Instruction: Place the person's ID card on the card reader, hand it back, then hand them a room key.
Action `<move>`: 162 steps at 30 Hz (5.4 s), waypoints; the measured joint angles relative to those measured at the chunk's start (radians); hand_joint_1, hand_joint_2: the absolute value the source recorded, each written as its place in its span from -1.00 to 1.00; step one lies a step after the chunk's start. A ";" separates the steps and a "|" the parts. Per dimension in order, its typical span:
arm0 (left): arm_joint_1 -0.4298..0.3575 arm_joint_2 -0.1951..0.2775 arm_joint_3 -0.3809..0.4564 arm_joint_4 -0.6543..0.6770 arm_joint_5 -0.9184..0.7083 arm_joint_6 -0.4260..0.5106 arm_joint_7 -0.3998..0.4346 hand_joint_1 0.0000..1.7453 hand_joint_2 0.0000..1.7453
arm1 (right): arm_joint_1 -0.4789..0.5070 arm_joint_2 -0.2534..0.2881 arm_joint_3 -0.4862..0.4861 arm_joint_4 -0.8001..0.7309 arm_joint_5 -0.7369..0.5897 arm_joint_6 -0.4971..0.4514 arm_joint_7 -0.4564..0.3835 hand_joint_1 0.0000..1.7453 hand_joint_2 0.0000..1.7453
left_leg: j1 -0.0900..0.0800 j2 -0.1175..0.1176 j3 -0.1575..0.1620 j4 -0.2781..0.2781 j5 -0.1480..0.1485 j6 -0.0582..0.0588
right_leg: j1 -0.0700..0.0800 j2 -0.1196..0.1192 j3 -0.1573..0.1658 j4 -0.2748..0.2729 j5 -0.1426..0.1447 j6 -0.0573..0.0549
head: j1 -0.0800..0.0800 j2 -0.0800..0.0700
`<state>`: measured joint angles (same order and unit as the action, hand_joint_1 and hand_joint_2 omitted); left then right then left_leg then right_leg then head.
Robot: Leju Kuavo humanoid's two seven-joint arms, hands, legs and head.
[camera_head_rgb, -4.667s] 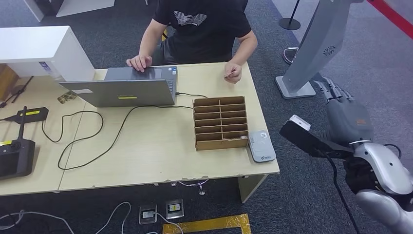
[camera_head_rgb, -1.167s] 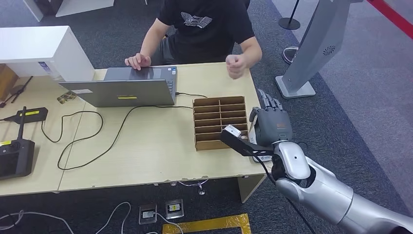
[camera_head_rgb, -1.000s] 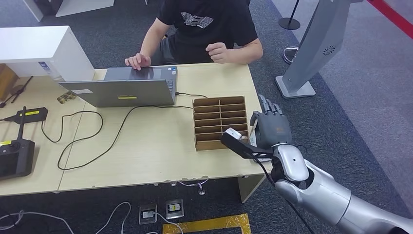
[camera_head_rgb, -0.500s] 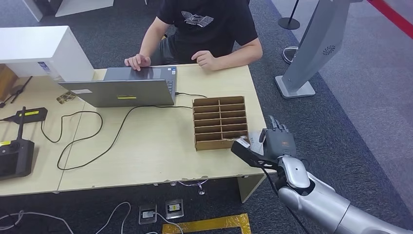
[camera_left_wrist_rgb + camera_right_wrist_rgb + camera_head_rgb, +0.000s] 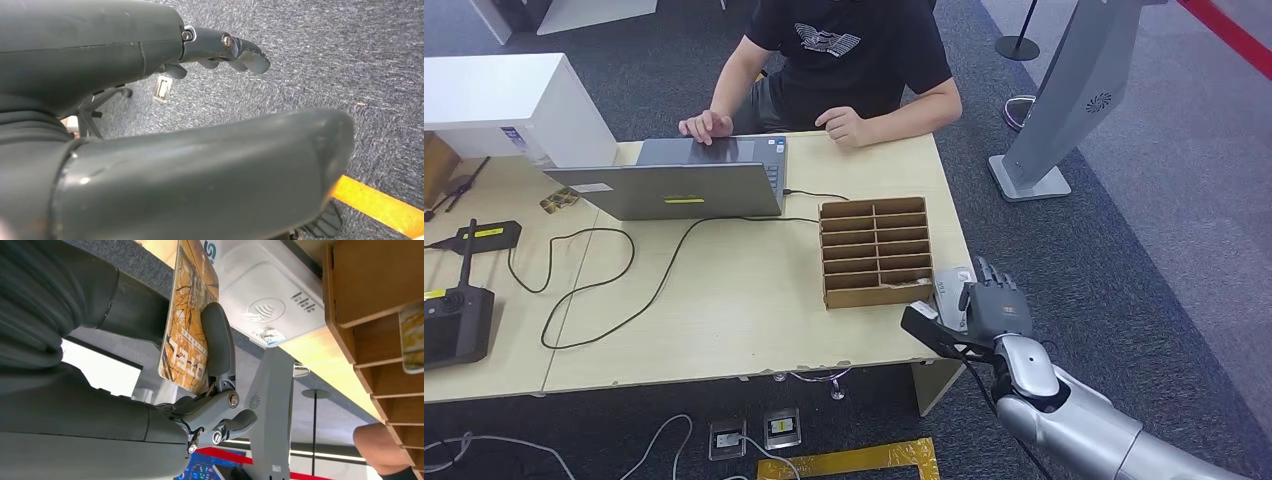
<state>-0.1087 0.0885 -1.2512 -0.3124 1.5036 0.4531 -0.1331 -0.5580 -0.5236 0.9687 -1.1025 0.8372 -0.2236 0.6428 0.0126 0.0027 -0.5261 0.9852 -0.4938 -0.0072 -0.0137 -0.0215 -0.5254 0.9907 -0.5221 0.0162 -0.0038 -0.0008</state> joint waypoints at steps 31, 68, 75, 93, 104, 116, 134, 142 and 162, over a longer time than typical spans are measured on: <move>0.000 0.001 -0.027 0.000 -0.027 -0.003 0.045 -1.00 -1.00 | -0.051 -0.046 -0.140 -0.213 0.285 0.133 0.000 1.00 1.00 | 0.000 0.000 0.000 0.000 0.000 0.000 | 0.000 0.000 0.000 0.000 0.001 0.000 | 0.000 0.000; -0.012 -0.001 -0.097 0.000 -0.077 -0.040 0.082 -1.00 -1.00 | -0.341 0.249 0.023 0.007 0.162 0.051 0.000 1.00 1.00 | 0.001 0.000 0.000 0.000 0.001 -0.001 | 0.001 -0.001 0.000 0.002 0.001 0.000 | 0.000 0.000; -0.012 -0.002 -0.098 0.000 -0.087 -0.041 0.085 -1.00 -1.00 | -0.345 0.268 0.022 0.068 0.191 0.054 0.000 -0.21 1.00 | 0.001 0.000 0.000 0.000 0.001 -0.001 | 0.001 0.000 0.000 0.002 0.001 0.000 | 0.000 0.000; -0.011 -0.010 -0.098 0.000 -0.093 -0.062 0.085 -1.00 -1.00 | -0.314 0.276 0.053 0.049 -0.051 0.068 0.000 -1.00 -1.00 | 0.001 0.000 0.000 0.001 0.001 -0.001 | 0.001 0.001 0.000 0.002 0.001 0.000 | 0.000 0.000; -0.008 -0.010 -0.095 0.000 -0.076 -0.045 0.085 -1.00 -1.00 | -0.173 0.192 0.038 -0.179 0.047 0.050 0.000 -1.00 1.00 | 0.001 0.000 0.002 0.001 0.001 -0.001 | 0.001 0.001 -0.001 0.001 0.001 0.000 | 0.000 0.000; -0.008 -0.013 -0.095 0.000 -0.076 -0.008 0.085 -1.00 -1.00 | 0.013 0.124 -0.011 -0.277 0.141 0.013 0.000 -1.00 1.00 | 0.001 0.001 0.002 0.001 0.001 -0.001 | 0.001 0.001 -0.001 0.002 0.001 0.000 | 0.000 0.000; -0.009 -0.020 -0.095 -0.002 -0.088 0.014 0.068 -1.00 -1.00 | -0.012 0.160 0.045 -0.160 0.019 -0.167 0.000 -1.00 1.00 | 0.001 0.001 0.001 0.001 0.001 -0.001 | 0.001 0.001 -0.001 0.002 0.001 0.000 | 0.000 0.000; -0.009 -0.022 -0.095 -0.003 -0.100 0.009 0.067 -1.00 -1.00 | -0.036 0.197 0.076 -0.072 0.026 -0.199 -0.004 -1.00 1.00 | 0.001 0.001 0.001 0.001 0.001 -0.001 | 0.001 0.001 -0.001 0.002 0.001 0.000 | 0.000 0.000; -0.009 -0.023 -0.095 -0.003 -0.112 -0.001 0.071 -1.00 -1.00 | -0.050 0.255 0.124 0.051 0.055 -0.250 -0.006 -1.00 1.00 | 0.001 0.000 0.001 0.001 0.001 -0.001 | 0.001 0.001 -0.001 0.002 0.001 0.000 | 0.000 0.000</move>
<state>-0.1176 0.0656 -1.3466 -0.3150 1.3914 0.4519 -0.0626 -0.6075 -0.2687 1.0928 -1.0510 0.8923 -0.4738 0.6368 0.0133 0.0032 -0.5251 0.9861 -0.4928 -0.0084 -0.0129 -0.0207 -0.5263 0.9927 -0.5215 0.0163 -0.0035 -0.0008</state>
